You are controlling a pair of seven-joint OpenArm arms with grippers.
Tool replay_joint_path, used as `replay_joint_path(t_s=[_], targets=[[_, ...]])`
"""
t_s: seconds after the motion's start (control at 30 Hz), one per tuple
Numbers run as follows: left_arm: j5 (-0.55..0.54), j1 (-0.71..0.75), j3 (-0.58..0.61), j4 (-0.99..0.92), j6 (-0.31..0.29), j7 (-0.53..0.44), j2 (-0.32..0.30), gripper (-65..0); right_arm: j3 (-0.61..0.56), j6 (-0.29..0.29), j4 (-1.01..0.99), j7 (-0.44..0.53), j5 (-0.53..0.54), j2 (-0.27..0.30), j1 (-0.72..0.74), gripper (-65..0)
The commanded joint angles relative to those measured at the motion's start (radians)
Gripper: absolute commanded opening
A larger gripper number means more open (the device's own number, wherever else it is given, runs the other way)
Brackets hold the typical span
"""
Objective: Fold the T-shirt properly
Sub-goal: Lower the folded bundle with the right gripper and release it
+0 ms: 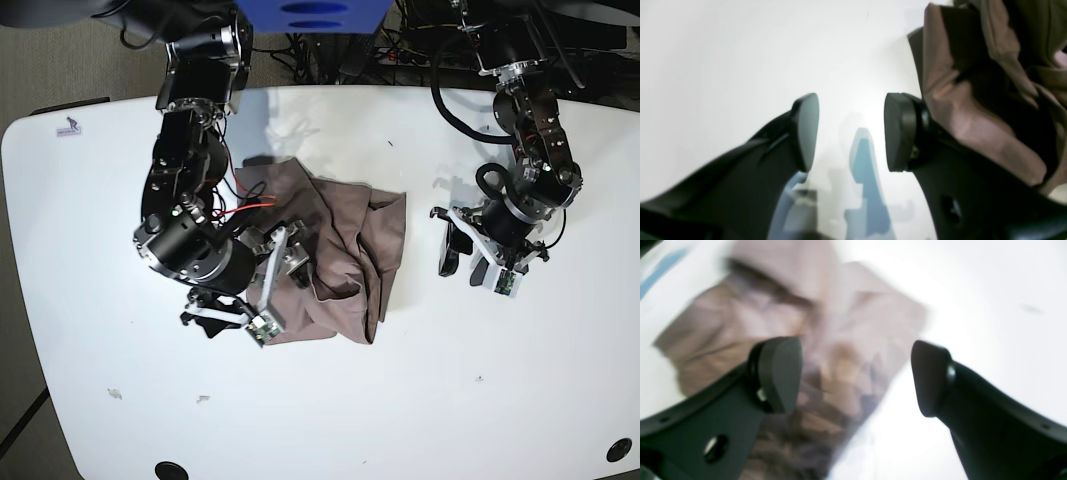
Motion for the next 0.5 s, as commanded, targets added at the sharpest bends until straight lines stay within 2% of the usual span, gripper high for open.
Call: replay_joint_path(t_s=[0.0, 0.27, 0.47], targets=[[-0.010, -0.004, 0.000, 0.015, -0.004, -0.026, -0.009, -34.3, 0.035, 0.001, 0.026, 0.019, 0.017, -0.008, 0.042, -15.7], [-0.008, 0.000, 0.000, 0.015, -0.004, -0.026, -0.009, -34.3, 0.137, 0.001, 0.018, 0.022, 0.015, -0.008, 0.056, -15.9], [-0.008, 0.000, 0.000, 0.015, -0.004, -0.026, -0.009, -34.3, 0.138, 0.001, 0.016, 0.049, 0.011, -0.008, 0.056, -17.5]])
